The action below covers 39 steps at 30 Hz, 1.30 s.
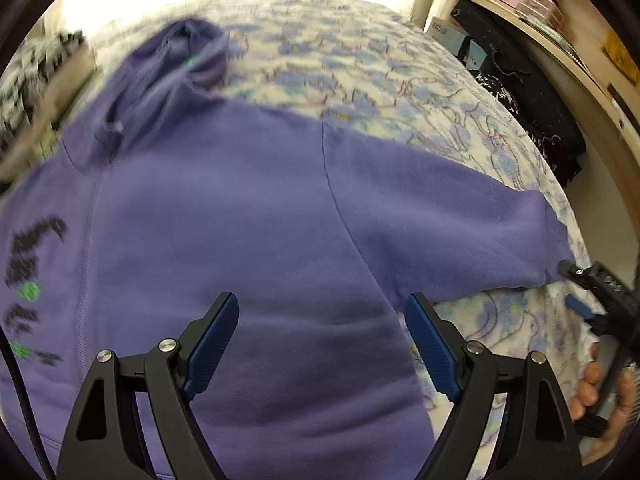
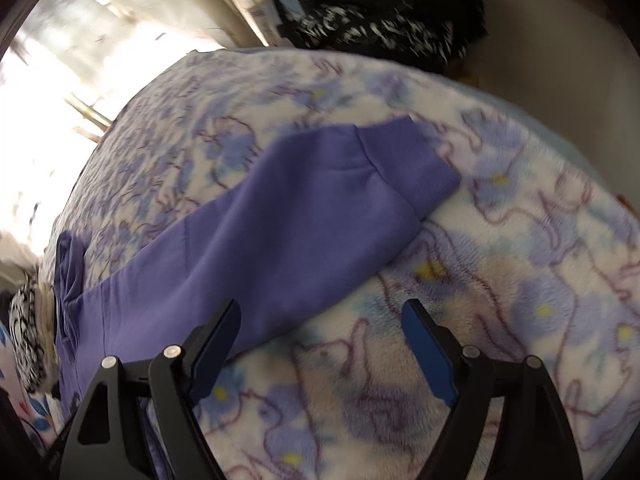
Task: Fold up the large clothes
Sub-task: 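Move the right tool to the hoodie sleeve cuff and close on it, then carry the sleeve cuff with the right tool across the hoodie front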
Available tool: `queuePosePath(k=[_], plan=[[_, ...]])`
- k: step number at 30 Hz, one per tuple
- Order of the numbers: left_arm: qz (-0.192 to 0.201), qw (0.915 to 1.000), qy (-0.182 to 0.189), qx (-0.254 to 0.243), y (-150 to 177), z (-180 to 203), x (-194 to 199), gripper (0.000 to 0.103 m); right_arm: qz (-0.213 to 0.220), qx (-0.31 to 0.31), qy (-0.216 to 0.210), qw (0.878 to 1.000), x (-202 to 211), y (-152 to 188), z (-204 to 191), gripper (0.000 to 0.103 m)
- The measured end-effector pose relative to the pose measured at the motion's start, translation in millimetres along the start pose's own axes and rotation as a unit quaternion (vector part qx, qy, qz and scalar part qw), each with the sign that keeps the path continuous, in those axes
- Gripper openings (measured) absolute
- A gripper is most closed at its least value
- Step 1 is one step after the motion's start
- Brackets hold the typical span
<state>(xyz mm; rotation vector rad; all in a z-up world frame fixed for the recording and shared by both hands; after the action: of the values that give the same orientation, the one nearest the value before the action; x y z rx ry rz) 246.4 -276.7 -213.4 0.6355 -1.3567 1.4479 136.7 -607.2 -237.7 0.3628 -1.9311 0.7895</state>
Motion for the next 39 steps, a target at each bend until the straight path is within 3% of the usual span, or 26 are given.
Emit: queuePosePath(k=[4, 6, 8, 10, 12, 17, 20, 23, 27, 30, 34, 39], plan=[[-0.021, 0.9994, 0.007, 0.028, 6, -9, -14, 0.084, -0.002, -0.033, -0.001, 0.999, -19, -5, 8, 0.082], [-0.024, 0.9993, 0.005, 0.028, 8, -12, -15, 0.084, 0.007, -0.039, 0.012, 0.999, -22, -10, 9, 0.077], [-0.016, 0.9996, -0.006, 0.022, 8, -16, -13, 0.084, 0.020, -0.039, 0.030, 0.999, -23, -17, 10, 0.062], [-0.004, 0.9999, -0.010, 0.012, 7, -18, -6, 0.084, 0.032, -0.041, 0.023, 0.998, -20, -23, 7, 0.022], [0.006, 0.9999, -0.014, -0.002, 6, -19, 3, 0.084, 0.052, -0.041, 0.007, 0.998, -10, -30, 1, 0.011], [0.040, 0.9985, -0.031, -0.022, 5, -36, 34, 0.084, 0.149, 0.058, -0.006, 0.987, 58, -38, -63, 0.010], [0.052, 0.9979, -0.036, -0.014, 5, -56, 53, 0.084, 0.193, 0.132, -0.048, 0.971, 103, -23, -131, 0.010], [0.065, 0.9969, -0.043, -0.006, 5, -78, 70, 0.084, 0.208, 0.203, -0.086, 0.953, 130, 5, -199, 0.010], [0.085, 0.9948, -0.056, 0.001, 8, -113, 93, 0.084, 0.178, 0.300, -0.123, 0.929, 130, 64, -286, 0.010], [0.091, 0.9938, -0.063, 0.004, 13, -139, 100, 0.084, 0.147, 0.361, -0.112, 0.914, 104, 116, -328, 0.012], [0.079, 0.9950, -0.057, 0.024, 21, -170, 92, 0.084, 0.088, 0.428, -0.077, 0.896, 49, 179, -344, 0.020], [0.046, 0.9977, -0.011, 0.049, 32, -186, 72, 0.084, 0.009, 0.451, -0.038, 0.891, 1, 226, -327, 0.030]])
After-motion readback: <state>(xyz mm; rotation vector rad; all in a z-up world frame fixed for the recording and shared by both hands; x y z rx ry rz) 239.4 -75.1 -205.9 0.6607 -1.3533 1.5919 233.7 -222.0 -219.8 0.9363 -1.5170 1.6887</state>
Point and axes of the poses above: each gripper's, at about its wrist camera, not at the fingertips, and x roughly against the way its jaws point, z to its right, y to its underside, the point moved 9 cm from there along -x, roughly the way its jaws point, and after that the axes turned 3 degrees about x, right-handed, at the moved point
